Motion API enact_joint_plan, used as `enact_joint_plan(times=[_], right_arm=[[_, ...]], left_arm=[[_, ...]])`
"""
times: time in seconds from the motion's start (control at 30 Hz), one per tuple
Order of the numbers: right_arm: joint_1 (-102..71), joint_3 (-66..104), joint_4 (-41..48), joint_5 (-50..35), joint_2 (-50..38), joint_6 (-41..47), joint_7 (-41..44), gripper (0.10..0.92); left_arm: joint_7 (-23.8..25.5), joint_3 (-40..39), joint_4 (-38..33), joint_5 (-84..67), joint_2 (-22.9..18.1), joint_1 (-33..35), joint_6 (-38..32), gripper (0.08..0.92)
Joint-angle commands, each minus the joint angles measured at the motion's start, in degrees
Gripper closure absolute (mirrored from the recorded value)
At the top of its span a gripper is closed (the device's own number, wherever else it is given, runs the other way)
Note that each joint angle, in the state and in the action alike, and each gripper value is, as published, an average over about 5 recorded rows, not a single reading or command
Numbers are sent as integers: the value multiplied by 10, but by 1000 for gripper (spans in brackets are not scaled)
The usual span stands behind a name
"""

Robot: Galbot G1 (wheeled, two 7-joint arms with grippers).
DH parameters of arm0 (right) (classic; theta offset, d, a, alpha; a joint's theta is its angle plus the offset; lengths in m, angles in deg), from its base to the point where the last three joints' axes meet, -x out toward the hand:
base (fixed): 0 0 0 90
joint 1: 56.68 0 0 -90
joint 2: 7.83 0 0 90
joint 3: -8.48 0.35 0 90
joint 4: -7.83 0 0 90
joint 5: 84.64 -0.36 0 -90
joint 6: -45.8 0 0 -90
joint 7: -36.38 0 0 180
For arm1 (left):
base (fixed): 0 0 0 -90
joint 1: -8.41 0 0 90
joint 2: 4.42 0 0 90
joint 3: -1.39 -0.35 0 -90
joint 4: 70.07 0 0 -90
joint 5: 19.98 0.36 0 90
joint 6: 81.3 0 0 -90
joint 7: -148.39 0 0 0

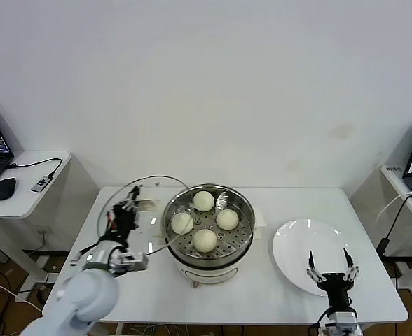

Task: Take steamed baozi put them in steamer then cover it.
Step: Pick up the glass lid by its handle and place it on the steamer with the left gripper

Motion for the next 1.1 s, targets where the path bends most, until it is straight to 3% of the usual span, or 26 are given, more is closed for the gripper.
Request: enact_joint_plan(times=[0.03,0.27,0.57,1.1], right_arm=[[9,-12,13,39,10,3,-11,203],[9,-9,14,37,10,5,-12,203],[7,-9,16,35,9,2,-11,203],[1,-11,18,28,-1,1,-8,203]], left_arm=[[97,-173,43,158,-108,-139,58,857],[148,-206,72,247,-176,-154,57,857],[139,-198,110,269,-229,-145,52,857],[120,-185,141,271,-243,-132,38,857]])
